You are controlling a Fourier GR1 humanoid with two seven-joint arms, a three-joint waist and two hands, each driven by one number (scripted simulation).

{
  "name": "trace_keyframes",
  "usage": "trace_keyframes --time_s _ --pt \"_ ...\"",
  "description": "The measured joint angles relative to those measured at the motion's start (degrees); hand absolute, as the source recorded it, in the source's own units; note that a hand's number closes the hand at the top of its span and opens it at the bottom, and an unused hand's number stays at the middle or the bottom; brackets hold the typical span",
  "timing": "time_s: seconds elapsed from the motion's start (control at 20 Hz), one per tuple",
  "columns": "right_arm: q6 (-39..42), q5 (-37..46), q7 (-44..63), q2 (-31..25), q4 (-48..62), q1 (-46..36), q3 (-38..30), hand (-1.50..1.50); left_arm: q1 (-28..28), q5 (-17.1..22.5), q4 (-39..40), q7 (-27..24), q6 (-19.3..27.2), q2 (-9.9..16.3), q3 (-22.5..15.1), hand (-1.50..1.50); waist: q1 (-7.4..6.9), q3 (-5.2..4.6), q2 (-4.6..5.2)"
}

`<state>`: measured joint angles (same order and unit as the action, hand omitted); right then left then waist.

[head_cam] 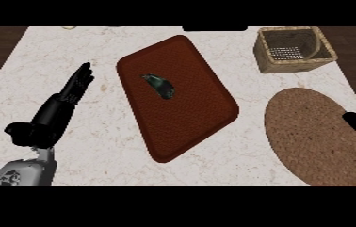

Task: Pick the pear from the placemat and place it in the basket

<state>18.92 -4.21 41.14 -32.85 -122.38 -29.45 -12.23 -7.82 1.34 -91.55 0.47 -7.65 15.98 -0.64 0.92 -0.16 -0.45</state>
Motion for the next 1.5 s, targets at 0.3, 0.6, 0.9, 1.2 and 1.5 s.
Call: trace_keyframes --time_s 0.3,0.6,0.9,1.2,1.5 --pt "-3.97 5.38 4.5 -1.55 9.59 -11.16 0.67 1.5 -0.54 -1.08 -0.35 -0.1 -0.13 -1.14 -0.8 0.0 -1.33 0.06 0.39" --pt "-8.35 10.97 0.54 -2.05 24.12 -20.04 -0.61 1.5 -1.65 -1.27 1.72 -1.25 -1.31 -1.13 -0.29 0.0 -1.79 0.1 0.66" --pt "-11.38 15.77 -7.38 -3.27 40.34 -26.04 -1.43 1.5 -2.13 -1.87 1.76 -0.95 -1.5 -1.84 -0.44 0.0 -2.0 0.12 0.71" --pt "-10.16 17.21 -18.32 -6.24 55.94 -28.57 -3.09 1.5 -2.31 -2.39 0.92 0.26 -1.45 -2.43 -0.45 0.0 -2.0 0.16 0.75" --pt "-13.59 20.06 -30.52 -5.58 67.88 -28.59 -3.35 1.5 -3.17 -1.8 2.06 0.04 -2.6 -1.85 1.13 0.0 -2.01 0.17 0.8"
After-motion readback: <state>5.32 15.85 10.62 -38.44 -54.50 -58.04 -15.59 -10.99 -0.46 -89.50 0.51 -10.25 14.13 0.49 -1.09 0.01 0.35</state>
